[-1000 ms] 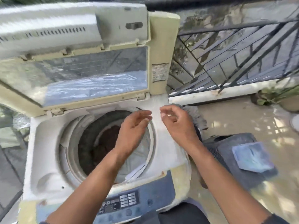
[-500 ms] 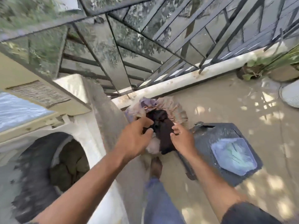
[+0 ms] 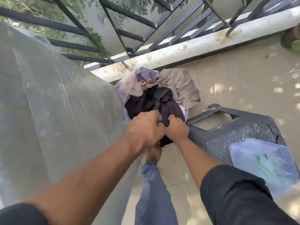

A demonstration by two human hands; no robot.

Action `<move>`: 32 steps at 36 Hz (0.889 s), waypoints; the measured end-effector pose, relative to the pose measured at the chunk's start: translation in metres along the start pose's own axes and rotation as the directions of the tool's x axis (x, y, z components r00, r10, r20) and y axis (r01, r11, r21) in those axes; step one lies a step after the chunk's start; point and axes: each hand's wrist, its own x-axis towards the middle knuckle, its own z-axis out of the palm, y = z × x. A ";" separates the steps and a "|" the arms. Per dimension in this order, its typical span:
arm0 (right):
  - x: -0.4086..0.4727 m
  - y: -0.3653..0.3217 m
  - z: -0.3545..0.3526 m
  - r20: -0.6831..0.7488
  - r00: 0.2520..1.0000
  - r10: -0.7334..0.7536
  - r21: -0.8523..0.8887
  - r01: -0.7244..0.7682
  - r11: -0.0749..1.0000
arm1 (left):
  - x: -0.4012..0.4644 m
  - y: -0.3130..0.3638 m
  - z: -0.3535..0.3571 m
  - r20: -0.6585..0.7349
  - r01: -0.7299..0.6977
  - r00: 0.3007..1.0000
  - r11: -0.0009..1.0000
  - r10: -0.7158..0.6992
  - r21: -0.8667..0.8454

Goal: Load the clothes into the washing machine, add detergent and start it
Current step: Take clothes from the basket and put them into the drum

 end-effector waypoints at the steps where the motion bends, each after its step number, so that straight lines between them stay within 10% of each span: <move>1: 0.003 -0.002 0.003 0.008 1.000 -0.009 -0.004 0.009 1.000 | 0.000 0.000 0.005 0.000 0.014 1.000 0.999 -0.014 -0.030; 9: 0.001 -0.011 0.005 -0.131 0.988 0.084 0.140 -0.066 0.988 | -0.014 -0.006 0.003 0.041 0.184 0.983 0.961 -0.180 -0.206; 22: -0.150 -0.049 -0.117 -0.365 0.901 -0.235 0.392 0.378 0.839 | -0.063 -0.007 -0.041 0.048 0.149 0.989 0.960 -0.142 -0.237; 32: -0.306 -0.077 -0.230 -0.393 0.812 -0.432 0.695 0.570 0.439 | -0.121 -0.024 -0.072 -0.080 -0.093 0.994 0.963 0.075 -0.255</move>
